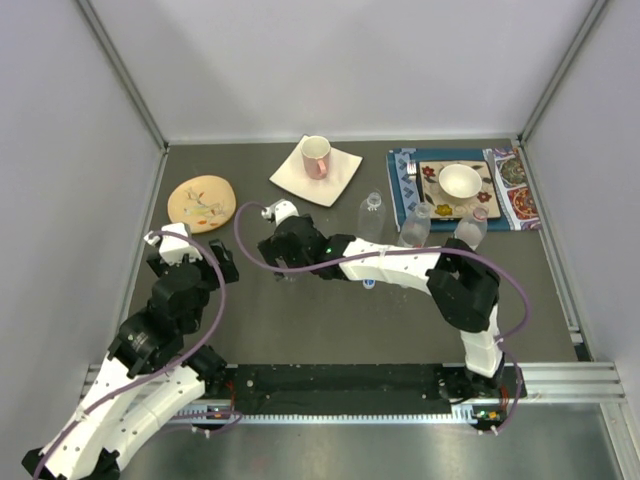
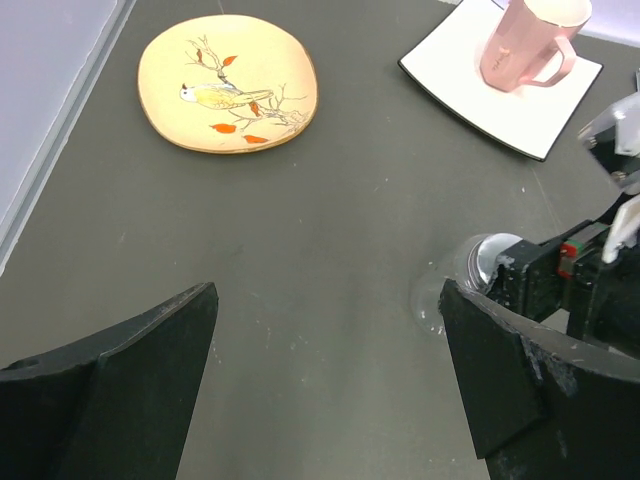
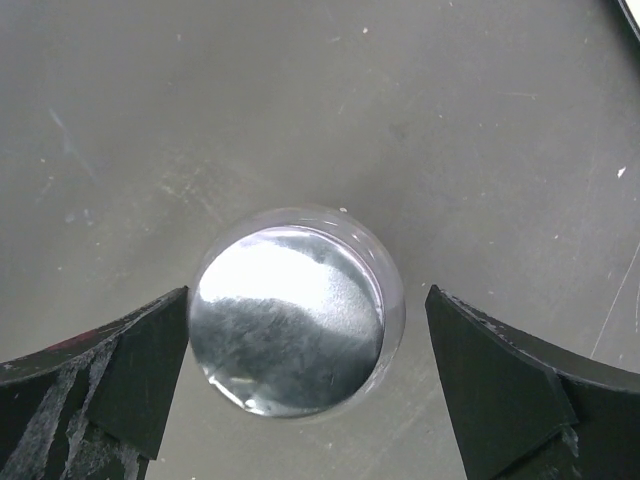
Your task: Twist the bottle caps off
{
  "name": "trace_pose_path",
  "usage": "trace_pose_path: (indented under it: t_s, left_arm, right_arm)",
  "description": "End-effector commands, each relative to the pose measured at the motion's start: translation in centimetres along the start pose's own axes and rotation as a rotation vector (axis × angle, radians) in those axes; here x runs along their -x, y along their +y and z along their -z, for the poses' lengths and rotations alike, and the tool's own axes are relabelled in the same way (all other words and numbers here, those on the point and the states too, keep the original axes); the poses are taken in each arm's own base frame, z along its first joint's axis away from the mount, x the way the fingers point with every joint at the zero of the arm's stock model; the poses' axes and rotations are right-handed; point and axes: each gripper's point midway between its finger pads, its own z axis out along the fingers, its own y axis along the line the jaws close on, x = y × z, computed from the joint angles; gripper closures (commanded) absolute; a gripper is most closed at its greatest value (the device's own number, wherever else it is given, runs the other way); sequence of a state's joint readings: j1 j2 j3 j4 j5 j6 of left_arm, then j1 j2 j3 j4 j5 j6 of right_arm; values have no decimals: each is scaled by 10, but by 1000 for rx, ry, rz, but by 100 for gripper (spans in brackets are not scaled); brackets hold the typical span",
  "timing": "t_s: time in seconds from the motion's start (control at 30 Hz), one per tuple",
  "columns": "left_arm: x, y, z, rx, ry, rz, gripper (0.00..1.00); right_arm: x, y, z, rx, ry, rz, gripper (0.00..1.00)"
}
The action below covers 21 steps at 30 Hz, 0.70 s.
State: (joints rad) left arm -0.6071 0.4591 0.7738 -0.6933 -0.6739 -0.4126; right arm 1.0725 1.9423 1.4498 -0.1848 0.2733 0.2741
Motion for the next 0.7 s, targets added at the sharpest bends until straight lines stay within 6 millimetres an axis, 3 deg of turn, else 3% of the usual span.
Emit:
trace_pose_path:
  t_s: [0.0, 0.13, 0.4, 0.53, 0.63, 0.67]
  left_arm:
    - [5, 0, 1, -9, -33, 24, 1]
    - [5, -1, 1, -16, -35, 23, 1]
    - [8, -1, 2, -20, -48, 31, 1]
    - [18, 1, 5, -15, -74, 48, 1]
    - [35, 4, 12, -11, -123, 67, 1]
    - [44, 5, 15, -14, -145, 70, 1]
  right_arm:
    - [16, 9, -5, -13, -44, -25, 2]
    - [12, 11, -5, -3, -46, -35, 10]
    - [31, 14, 16, 31, -126, -47, 35]
    - [47, 14, 39, 47, -161, -54, 47]
    - [76, 21, 81, 102, -234, -67, 51]
    - [95, 21, 105, 119, -286, -71, 51]
